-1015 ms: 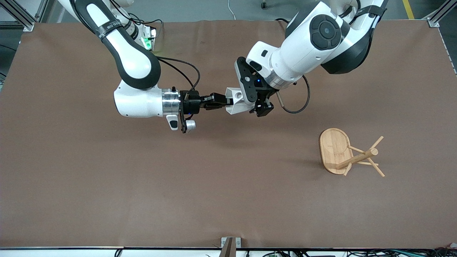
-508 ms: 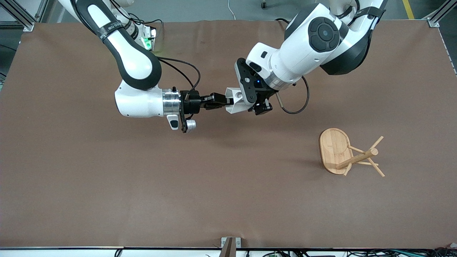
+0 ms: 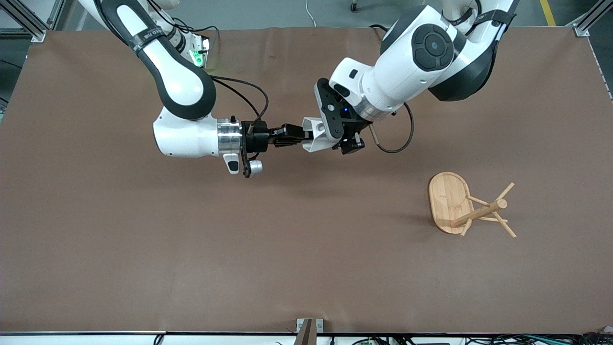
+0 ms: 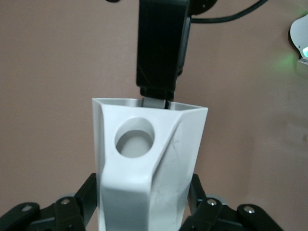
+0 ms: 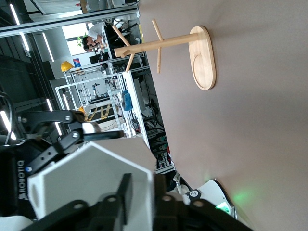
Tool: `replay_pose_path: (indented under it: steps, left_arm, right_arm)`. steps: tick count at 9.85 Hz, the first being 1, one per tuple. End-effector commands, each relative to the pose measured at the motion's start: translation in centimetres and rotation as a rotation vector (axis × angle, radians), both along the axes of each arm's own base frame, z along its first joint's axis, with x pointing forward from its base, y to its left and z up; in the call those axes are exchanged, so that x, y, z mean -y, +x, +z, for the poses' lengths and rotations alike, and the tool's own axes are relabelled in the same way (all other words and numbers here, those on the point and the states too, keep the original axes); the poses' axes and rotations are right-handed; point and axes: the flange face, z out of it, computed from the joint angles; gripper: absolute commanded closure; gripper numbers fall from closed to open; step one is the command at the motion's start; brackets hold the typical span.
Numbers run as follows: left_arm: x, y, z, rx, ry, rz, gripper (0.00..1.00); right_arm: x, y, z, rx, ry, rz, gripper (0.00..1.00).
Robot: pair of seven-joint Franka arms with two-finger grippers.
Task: Hang cup on rack
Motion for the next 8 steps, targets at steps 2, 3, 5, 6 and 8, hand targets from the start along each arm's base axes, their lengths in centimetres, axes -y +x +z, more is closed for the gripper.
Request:
replay_pose_path:
  steps: [2,3,5,6,8]
  left_arm:
    - [0.2,-0.3,-2.6,-0.042,0.018,-0.009,0.99]
    - [-0.2,0.0,-2.8,-0.044,0.024,-0.004,0.99]
    - [-0.9,0.6,-3.5,-0.058,0.037,0.027,1.0]
    - [-1.9,1.3,-3.8,-0.089,0.053,0.114,0.99]
    - [-4.2,2.8,-3.9,-0.138,0.068,0.279,0.99]
  right_arm:
    - [4.8,2.3,0.8,0.015,-0.025,-0.08,0.0]
    - [7.1,3.4,0.2,0.044,-0.089,-0.087,0.0]
    - [12.1,4.1,1.0,0.136,-0.254,-0.084,0.0]
    - [14.9,4.3,1.3,0.165,-0.37,-0.08,0.0]
    - [21.7,5.9,0.8,0.235,-0.693,-0.032,0.0]
